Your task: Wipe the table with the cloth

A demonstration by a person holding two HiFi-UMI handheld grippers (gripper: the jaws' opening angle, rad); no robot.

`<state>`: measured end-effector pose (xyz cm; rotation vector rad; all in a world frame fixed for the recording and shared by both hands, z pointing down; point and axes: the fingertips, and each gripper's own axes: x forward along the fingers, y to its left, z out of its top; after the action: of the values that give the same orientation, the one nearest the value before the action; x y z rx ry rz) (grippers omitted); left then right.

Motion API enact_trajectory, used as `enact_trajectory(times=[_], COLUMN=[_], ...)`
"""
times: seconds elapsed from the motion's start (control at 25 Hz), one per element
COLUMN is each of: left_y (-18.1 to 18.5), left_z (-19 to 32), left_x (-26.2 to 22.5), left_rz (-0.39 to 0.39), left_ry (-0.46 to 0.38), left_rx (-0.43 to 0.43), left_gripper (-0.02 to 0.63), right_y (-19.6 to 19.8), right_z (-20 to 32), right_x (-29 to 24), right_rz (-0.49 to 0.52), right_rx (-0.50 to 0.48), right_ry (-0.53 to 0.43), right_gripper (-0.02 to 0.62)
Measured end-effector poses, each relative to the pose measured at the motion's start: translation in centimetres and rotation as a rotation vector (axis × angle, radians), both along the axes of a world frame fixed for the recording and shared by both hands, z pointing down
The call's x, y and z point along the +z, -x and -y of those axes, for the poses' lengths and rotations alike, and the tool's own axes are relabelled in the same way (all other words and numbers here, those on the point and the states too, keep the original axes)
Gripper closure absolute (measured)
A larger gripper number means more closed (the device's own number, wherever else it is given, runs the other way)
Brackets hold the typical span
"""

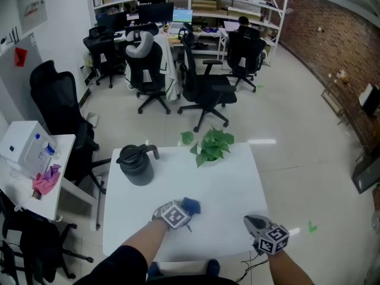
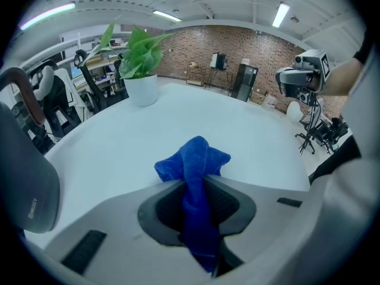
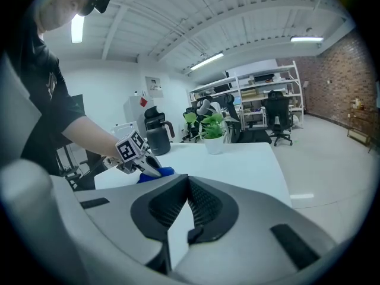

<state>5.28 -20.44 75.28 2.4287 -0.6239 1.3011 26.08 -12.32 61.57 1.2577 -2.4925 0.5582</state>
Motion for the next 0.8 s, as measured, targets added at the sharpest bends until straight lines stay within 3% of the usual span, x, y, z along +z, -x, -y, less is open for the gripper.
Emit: enact_trajectory(times=[0.2, 0.36, 0.8], left_y=[0.1, 2.0, 16.0], left_z=[-0.3, 0.6, 1.3], left_x=[0.8, 0.6, 0.5], left_rz=[0.012, 0.044, 0.13], left_ry=[0.045, 0.034, 0.06], left_rx=[-0.031, -0.072, -0.277], left_gripper=[0.546, 0.546, 0.546], right_y=[0.1, 0.1, 1.9], right_z=[-0.4, -0.6, 0.6], right_x=[0.4, 0.7, 1.3], right_rz=[0.004, 0.003, 0.032], right_rx=[-0.003, -0.009, -0.03], right_ry=[0.01, 0.018, 0.02], right_gripper=[0.595, 0.595, 0.595])
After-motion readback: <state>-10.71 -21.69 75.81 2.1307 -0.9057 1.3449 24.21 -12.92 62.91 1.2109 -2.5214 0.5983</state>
